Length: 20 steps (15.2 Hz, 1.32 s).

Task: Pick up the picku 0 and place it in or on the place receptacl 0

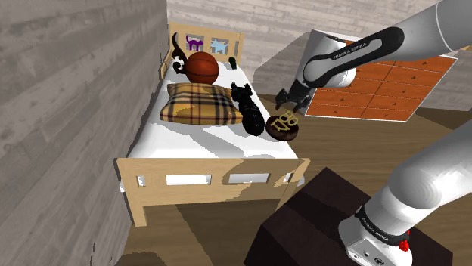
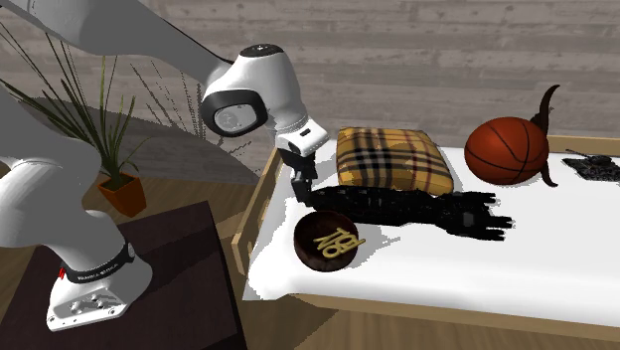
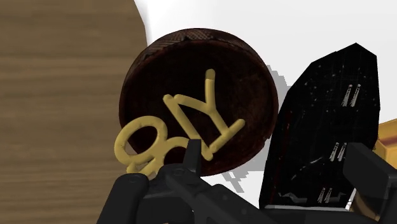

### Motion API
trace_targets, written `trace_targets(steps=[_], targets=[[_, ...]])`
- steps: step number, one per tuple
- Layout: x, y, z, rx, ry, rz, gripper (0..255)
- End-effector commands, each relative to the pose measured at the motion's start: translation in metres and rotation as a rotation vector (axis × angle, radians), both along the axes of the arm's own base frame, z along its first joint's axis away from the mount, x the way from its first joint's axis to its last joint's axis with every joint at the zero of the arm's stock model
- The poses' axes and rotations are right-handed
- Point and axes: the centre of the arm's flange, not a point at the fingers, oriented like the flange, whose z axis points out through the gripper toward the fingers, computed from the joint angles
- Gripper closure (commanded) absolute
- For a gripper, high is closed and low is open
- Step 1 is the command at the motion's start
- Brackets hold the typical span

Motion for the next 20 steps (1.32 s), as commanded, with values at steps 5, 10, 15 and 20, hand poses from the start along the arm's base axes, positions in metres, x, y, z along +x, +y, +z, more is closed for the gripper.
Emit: trace_targets(steps=[5, 10, 15, 20], targets=[[0.000, 0.000, 0.000, 0.000, 0.000, 0.000, 255], [0.000, 0.000, 0.000, 0.000, 0.000, 0.000, 255], [0.021, -0.002, -0.020, -0.035, 0.095, -0.088, 0], [0.063, -0.018, -0.079, -0.124, 0.333, -0.310, 0]])
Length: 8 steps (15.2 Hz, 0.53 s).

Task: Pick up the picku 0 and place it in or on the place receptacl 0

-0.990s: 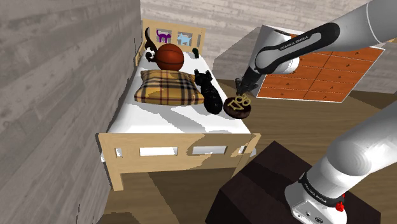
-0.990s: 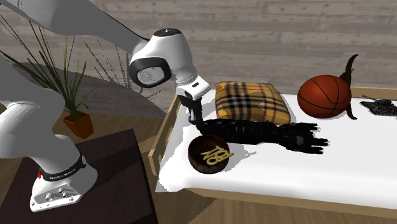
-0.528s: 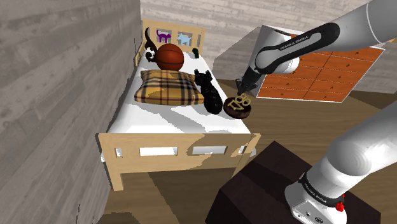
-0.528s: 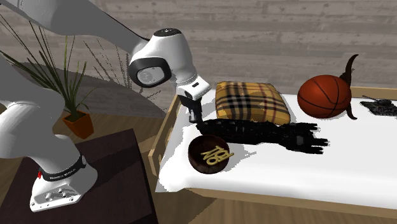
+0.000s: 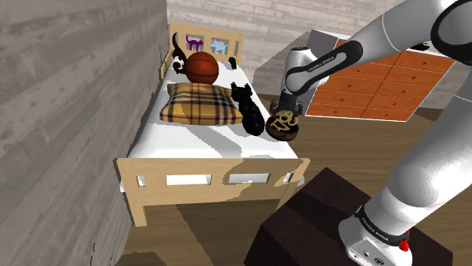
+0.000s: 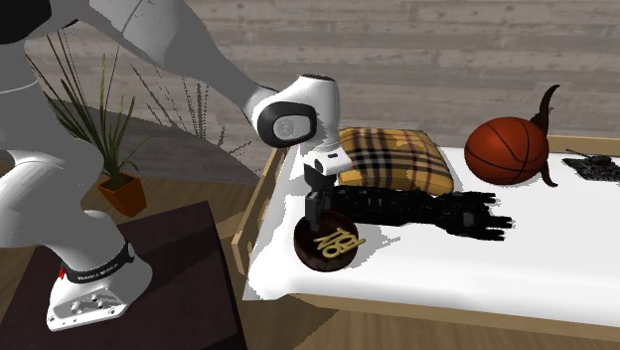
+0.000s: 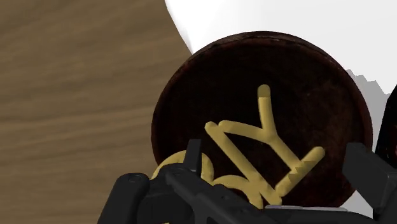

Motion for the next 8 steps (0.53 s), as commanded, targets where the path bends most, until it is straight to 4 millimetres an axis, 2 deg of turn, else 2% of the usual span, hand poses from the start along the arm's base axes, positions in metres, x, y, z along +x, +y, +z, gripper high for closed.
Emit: trace_targets(steps=[1, 8], targets=[[0.007, -0.006, -0.018, -0.030, 0.066, -0.066, 0], [0.003, -0.013, -0.057, -0.030, 0.066, -0.066, 0]])
